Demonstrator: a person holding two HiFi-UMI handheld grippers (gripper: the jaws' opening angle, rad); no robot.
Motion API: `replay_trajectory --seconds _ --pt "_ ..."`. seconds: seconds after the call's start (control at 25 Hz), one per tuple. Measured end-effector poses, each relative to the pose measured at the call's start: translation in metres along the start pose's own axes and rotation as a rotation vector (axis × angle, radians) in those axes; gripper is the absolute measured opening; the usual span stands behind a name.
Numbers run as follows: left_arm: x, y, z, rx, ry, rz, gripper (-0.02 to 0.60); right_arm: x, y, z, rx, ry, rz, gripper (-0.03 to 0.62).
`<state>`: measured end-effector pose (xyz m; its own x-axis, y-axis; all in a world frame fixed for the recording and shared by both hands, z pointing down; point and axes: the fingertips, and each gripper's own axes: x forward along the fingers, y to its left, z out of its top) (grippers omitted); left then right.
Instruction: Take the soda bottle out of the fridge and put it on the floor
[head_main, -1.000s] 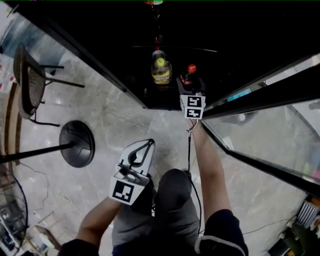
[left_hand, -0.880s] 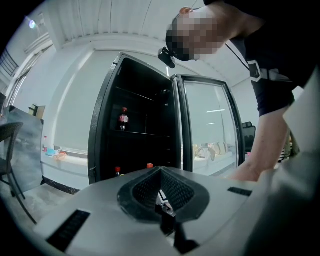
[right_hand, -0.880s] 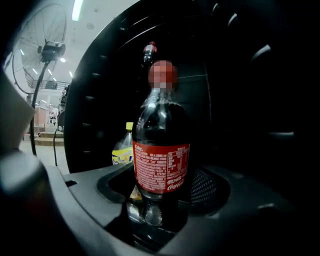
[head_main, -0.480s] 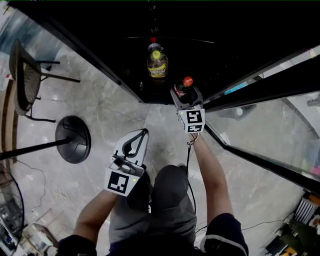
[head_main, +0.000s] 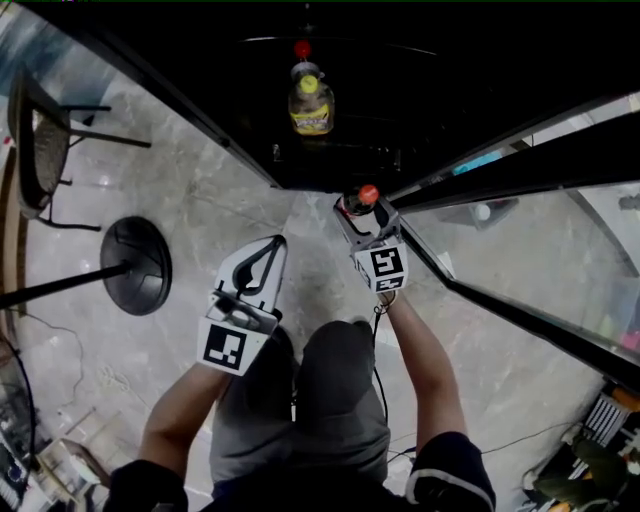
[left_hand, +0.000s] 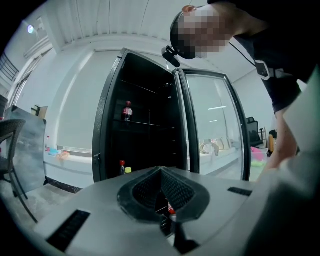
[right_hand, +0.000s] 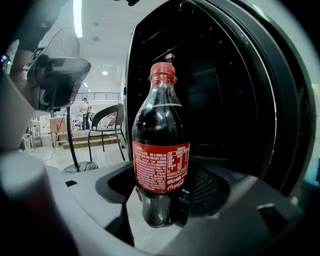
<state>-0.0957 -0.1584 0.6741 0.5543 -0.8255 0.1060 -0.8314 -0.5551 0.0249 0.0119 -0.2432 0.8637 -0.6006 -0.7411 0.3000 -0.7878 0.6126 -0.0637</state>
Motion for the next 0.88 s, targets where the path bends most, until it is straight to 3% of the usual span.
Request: replay_trajectory --seconds 0.32,0.88 --pt "0.007 0.013 -0.016 0.039 -0.014 -0.001 0.025 -0.012 0.008 -0.062 0.025 0.046 0.026 0.316" --pt "0.008 0.027 -0.063 0.077 -0.042 -0.027 0.025 0.004 0.011 -0.169 0.023 0.129 -0.001 0.316"
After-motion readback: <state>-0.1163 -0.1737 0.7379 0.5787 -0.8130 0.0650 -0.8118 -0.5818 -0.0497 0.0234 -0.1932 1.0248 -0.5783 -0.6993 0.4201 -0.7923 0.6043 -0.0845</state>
